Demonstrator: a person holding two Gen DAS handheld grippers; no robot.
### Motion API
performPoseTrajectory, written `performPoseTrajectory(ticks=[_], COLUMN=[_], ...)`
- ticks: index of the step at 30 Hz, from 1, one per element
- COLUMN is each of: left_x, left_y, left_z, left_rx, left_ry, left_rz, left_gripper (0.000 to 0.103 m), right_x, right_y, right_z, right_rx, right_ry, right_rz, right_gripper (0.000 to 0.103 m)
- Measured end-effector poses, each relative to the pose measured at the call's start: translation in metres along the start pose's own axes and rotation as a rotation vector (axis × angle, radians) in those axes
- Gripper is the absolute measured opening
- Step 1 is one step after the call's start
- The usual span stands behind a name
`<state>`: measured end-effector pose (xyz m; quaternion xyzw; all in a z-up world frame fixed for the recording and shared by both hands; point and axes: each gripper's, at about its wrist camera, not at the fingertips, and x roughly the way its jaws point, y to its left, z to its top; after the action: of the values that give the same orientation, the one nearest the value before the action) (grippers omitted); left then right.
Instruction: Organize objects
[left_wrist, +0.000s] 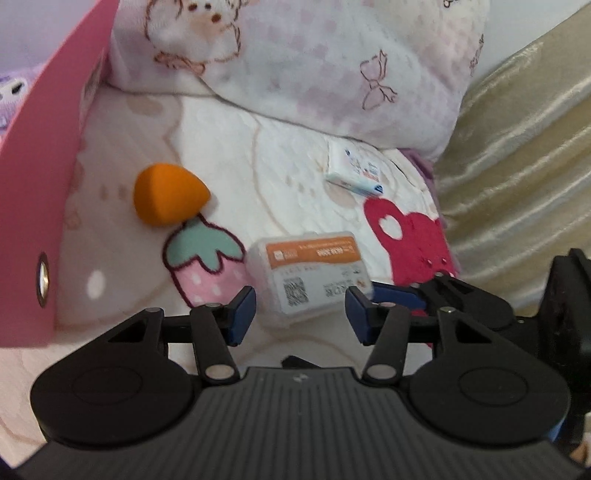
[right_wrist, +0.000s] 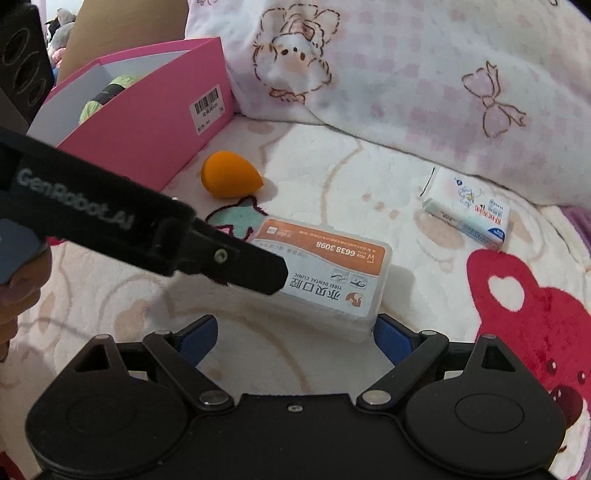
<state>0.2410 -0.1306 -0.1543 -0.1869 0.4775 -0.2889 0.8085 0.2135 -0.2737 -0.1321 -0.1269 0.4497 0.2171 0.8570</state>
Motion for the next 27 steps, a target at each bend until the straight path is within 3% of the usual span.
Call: performPoseTrajectory(ticks=[6,18,27], left_x=[0.01,0.013,0.015], left_y=[0.01,0.015,0.005], left_z=[-0.003,-0.003,-0.009], left_rx=[-0.028,-0.066,0.011], left_ry=[-0.024,-0.04,-0.051], left_rz=[0.001,-0.009,0.036], left_gripper=[0.029,0.028,0.032], right_x=[-0.005,0.007,0.017], right_y=[-0.002,-0.009,-0.012], right_z=[0.006,0.008,0.01], right_rx=[0.016,0.068,0.096], right_ry=[-0.06,-0.058,-0.041], right_rz=[-0.031,-0.02,-0.006], right_gripper=[0.094,0.094,0.097])
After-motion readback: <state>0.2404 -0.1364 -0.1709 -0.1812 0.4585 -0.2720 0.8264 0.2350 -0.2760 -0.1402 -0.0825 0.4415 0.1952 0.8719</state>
